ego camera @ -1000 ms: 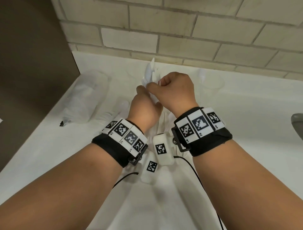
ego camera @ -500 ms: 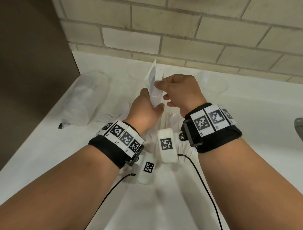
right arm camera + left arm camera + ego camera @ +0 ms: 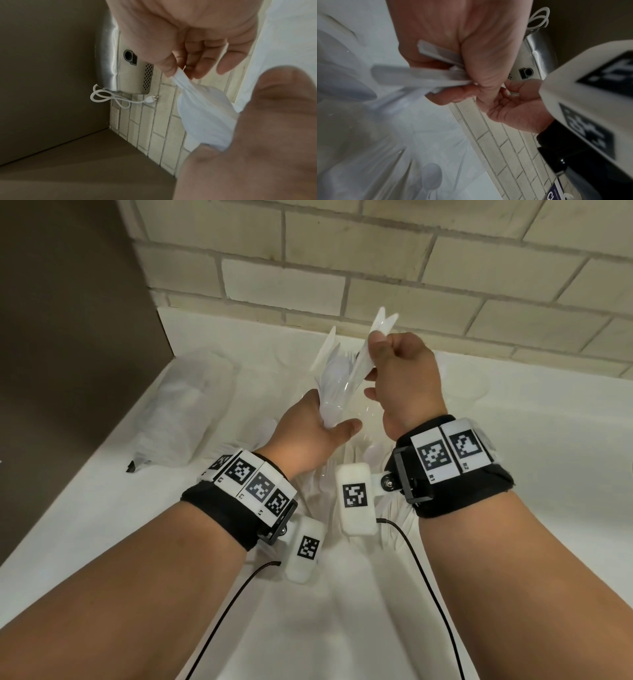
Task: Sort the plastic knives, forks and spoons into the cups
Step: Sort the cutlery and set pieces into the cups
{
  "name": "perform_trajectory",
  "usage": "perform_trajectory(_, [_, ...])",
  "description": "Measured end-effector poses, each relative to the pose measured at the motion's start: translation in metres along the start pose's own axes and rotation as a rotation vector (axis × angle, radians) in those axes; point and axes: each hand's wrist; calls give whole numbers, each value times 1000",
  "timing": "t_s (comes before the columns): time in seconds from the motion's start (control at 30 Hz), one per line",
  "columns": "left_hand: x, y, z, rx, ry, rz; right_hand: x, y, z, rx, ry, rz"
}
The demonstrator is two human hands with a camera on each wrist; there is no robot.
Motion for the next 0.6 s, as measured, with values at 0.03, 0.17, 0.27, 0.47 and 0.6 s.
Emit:
perform_trajectory(0.03, [1, 0, 0, 3, 6, -11, 1, 1, 1, -2, 21, 29])
perform_trajectory(0.17, [3, 0, 2, -2, 16, -64, 0, 3, -2, 125, 139, 4])
perform_trajectory(0.27, [6, 1, 4, 8, 30, -149, 1, 5, -3, 226, 163, -99])
perform_trajectory(0.47, [15, 13, 5, -104, 85, -224, 38, 19, 23, 33, 217, 36])
perform_trajectory(0.6, [15, 27, 11, -181, 189, -450, 51, 5, 51, -58, 288, 45])
Point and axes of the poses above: each hand's wrist, its own z-axis towards the middle knuckle, its own y-axis out of the back of the hand, x = y × z, and after that the axes turned 12 degrees about -z, right-handed
